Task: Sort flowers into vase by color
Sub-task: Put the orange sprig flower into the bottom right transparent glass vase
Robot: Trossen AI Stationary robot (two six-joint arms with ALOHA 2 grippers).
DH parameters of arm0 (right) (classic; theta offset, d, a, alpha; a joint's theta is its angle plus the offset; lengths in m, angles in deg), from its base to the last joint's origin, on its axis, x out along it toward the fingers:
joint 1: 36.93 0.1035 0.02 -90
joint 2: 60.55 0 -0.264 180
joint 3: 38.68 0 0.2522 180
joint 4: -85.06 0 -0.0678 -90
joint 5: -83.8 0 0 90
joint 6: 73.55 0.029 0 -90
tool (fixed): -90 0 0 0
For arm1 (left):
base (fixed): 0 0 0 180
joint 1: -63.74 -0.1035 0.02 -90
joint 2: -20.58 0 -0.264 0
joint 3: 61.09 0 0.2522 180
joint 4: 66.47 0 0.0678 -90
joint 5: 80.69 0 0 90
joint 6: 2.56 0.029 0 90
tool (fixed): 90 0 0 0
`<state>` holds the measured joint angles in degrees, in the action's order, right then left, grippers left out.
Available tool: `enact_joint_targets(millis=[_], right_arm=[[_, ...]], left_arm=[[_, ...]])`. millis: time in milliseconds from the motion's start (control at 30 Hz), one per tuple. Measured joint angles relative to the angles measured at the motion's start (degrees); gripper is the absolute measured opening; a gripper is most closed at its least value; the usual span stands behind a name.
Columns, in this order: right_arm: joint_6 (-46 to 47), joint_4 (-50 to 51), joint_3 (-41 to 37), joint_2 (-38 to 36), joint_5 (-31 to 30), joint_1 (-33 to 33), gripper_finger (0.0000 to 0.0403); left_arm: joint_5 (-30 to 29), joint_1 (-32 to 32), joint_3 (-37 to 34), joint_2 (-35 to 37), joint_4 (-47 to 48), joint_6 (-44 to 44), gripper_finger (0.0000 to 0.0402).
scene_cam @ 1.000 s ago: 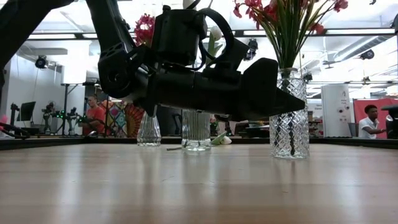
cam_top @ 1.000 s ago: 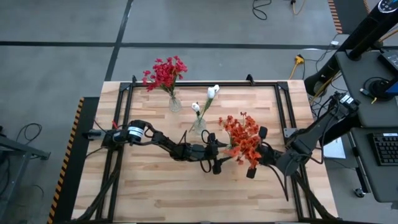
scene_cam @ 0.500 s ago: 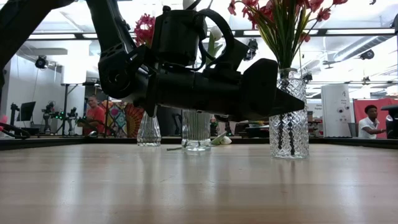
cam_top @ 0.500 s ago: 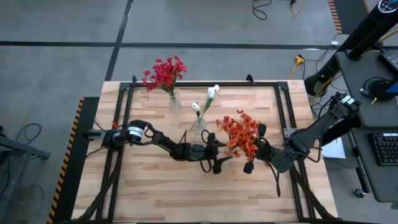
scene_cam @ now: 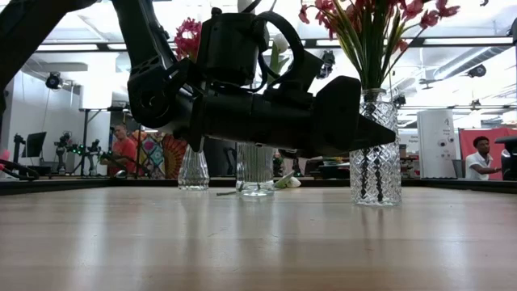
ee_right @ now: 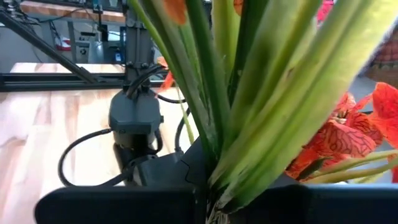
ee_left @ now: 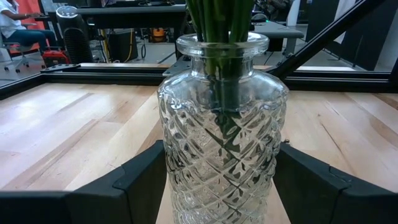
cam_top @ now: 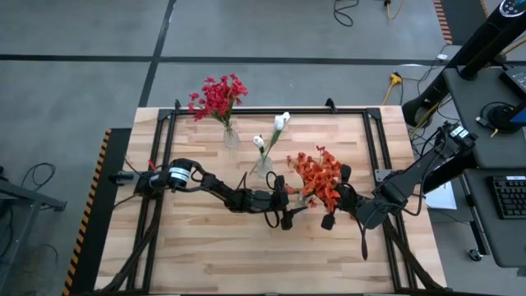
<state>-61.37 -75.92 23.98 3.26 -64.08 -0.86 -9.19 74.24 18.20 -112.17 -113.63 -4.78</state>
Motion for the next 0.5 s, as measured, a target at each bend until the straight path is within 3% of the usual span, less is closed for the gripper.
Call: enact_joint_targets(millis=[500], right_arm=[[3.3,-0.2,-0.1,2.0,3.9,-0.7,0.0022]], left_arm=[[0.0,0.0,0.0,0.0,0.0,0.0,0.0246]])
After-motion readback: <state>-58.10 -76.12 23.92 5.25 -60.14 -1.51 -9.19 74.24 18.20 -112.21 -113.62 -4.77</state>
